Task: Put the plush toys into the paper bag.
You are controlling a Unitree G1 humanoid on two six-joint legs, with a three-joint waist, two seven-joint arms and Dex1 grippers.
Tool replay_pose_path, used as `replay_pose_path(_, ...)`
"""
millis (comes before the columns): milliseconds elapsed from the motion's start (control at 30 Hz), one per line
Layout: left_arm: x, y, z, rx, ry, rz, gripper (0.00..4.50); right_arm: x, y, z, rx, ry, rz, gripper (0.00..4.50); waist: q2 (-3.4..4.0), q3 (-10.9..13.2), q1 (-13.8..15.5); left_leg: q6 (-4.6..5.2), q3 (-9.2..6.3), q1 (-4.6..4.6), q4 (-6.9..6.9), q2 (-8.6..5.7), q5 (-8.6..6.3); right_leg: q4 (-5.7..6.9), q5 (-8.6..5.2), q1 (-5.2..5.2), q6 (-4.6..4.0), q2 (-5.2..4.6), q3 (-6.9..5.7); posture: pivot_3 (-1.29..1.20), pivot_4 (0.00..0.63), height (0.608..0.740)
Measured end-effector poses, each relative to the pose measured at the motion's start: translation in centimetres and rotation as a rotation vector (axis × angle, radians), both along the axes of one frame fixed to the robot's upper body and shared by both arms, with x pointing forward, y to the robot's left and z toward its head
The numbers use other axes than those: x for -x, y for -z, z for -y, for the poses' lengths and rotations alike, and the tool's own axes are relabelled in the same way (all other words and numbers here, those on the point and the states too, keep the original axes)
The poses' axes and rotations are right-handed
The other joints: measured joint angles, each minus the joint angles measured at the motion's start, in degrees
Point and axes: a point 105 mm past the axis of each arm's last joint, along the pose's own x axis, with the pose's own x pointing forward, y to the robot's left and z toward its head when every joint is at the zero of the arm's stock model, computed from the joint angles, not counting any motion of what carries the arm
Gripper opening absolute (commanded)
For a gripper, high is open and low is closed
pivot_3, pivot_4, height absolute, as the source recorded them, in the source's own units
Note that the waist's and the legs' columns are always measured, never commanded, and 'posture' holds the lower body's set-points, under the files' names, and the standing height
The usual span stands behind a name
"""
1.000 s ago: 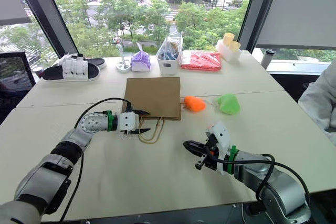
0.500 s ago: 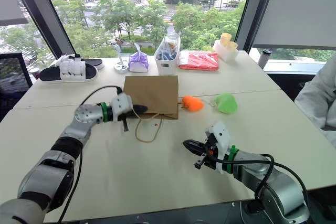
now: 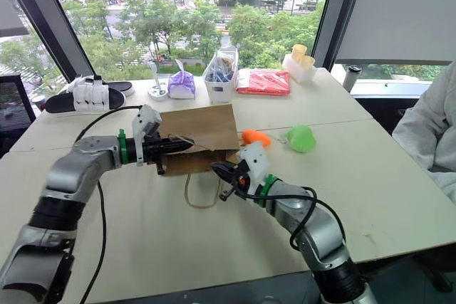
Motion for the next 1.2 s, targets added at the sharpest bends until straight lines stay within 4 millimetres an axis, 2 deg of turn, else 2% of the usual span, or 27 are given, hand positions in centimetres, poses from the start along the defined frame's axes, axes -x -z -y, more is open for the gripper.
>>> replay_pose_path(133, 1.6, -0.1, 1.4, 0.011, 0.030, -0.108, 0.09, 0.3, 0.7, 0.3, 0.007, 0.002, -0.018, 0.00, 0.00, 0.0, 0.0, 0.00, 0.00, 0.04, 0.00, 0.00, 0.00, 0.00, 0.00, 0.00, 0.00, 0.01, 0.01, 0.00, 0.150, 0.740)
replay_pose_path(267, 2.4, -0.1, 3.3, 0.043, 0.055, -0.175, 0.09, 0.4, 1.1, 0.0, 0.027, -0.008, -0.010, 0.00, -0.01, 0.0, -0.1, -0.03, 0.01, 0.06, 0.00, 0.03, 0.01, 0.00, -0.01, 0.00, -0.01, 0.05, 0.02, 0.00, 0.150, 0.740)
replay_pose_path(367, 2.6, -0.2, 4.4, 0.077, 0.063, -0.224, 0.09, -0.7, 2.1, -1.1, 0.057, 0.005, -0.010, 0.00, -0.03, 0.0, -0.3, -0.12, 0.03, 0.12, -0.02, 0.06, 0.07, 0.03, -0.01, -0.01, -0.01, 0.09, 0.05, 0.00, 0.150, 0.740)
replay_pose_path(433, 2.8, -0.3, 4.8, 0.087, 0.076, -0.233, 0.09, -1.2, 2.6, -1.1, 0.070, 0.026, -0.018, 0.00, -0.02, 0.0, -0.3, -0.26, 0.03, 0.09, -0.02, 0.07, 0.15, 0.03, -0.01, -0.05, -0.02, 0.10, 0.05, 0.00, 0.150, 0.740)
replay_pose_path(533, 3.1, -0.1, 5.0, 0.120, 0.087, -0.297, 0.09, -3.4, 4.2, -1.7, 0.101, 0.076, -0.029, 0.00, -0.02, 0.0, -0.3, -0.28, 0.04, 0.09, -0.03, 0.07, 0.16, 0.05, 0.00, -0.07, -0.02, 0.10, 0.09, 0.00, 0.150, 0.740)
replay_pose_path(700, 2.8, -0.7, 4.1, 0.189, 0.060, -0.357, 0.09, -4.9, 5.0, -2.3, 0.096, 0.084, -0.030, 0.00, -0.03, 0.0, -0.3, -0.29, 0.03, 0.06, -0.06, 0.05, 0.16, 0.03, 0.00, -0.10, -0.02, 0.08, 0.10, 0.00, 0.150, 0.740)
replay_pose_path(833, 2.5, -2.0, 3.7, 0.286, 0.065, -0.415, 0.09, -5.6, 5.5, -3.4, 0.088, 0.066, -0.027, 0.00, -0.03, 0.0, -0.3, -0.29, 0.03, 0.07, -0.06, 0.05, 0.16, 0.04, 0.00, -0.11, -0.02, 0.09, 0.10, 0.00, 0.150, 0.740)
replay_pose_path(1000, 1.9, -3.2, 3.6, 0.378, 0.041, -0.444, 0.09, -6.1, 6.5, -3.2, 0.120, 0.082, -0.017, 0.00, -0.03, 0.0, -0.4, -0.30, 0.03, 0.07, -0.06, 0.04, 0.16, 0.04, 0.00, -0.11, -0.02, 0.08, 0.10, 0.00, 0.150, 0.740)
replay_pose_path(1133, 1.0, -4.3, 3.9, 0.452, -0.008, -0.425, 0.09, -6.2, 6.3, -3.0, 0.183, 0.097, 0.070, 0.00, -0.04, 0.0, -0.4, -0.32, 0.03, 0.07, -0.05, 0.04, 0.16, 0.04, 0.00, -0.11, -0.02, 0.08, 0.10, 0.00, 0.150, 0.740)
replay_pose_path(1200, 0.7, -4.2, 4.3, 0.473, -0.033, -0.428, 0.09, -6.3, 6.2, -2.8, 0.229, 0.110, 0.138, 0.00, -0.04, 0.0, -0.4, -0.34, 0.03, 0.08, -0.05, 0.04, 0.15, 0.05, 0.00, -0.11, -0.02, 0.07, 0.11, 0.00, 0.150, 0.740)
